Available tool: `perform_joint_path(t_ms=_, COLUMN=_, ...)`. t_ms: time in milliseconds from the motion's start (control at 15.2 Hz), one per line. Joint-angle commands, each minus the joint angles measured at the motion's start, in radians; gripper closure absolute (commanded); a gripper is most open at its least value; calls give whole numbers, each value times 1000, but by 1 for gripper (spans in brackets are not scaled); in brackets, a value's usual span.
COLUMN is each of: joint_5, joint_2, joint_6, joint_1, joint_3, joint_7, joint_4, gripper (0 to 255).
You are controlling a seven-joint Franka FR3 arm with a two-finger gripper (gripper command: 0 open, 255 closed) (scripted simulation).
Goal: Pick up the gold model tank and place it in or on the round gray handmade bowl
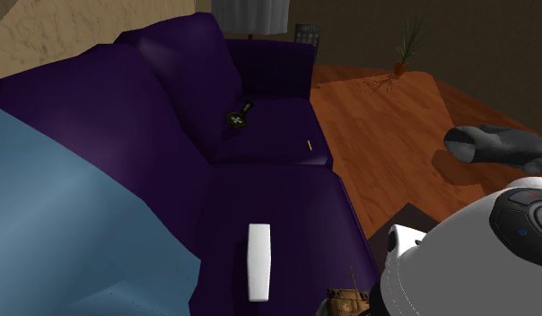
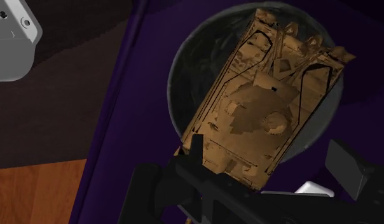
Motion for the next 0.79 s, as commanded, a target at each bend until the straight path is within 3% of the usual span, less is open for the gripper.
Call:
perform_joint_path(t_ms=0, joint_5=-2, joint_2=-19, joint_6=-40, joint_1=9, joint_3=-21, joint_7=-3, joint_4=20, gripper=0)
perform_joint_path(t_ms=198, joint_5=-14, joint_2=-61, joint_6=-146, joint_1=26, joint_3=-71, joint_7=-6, joint_4=84, gripper=0)
perform_joint_path(t_ms=726, joint_5=-14, joint_2=-61, joint_6=-146, joint_1=27, joint_3=-71, joint_7=-6, joint_4=84, gripper=0)
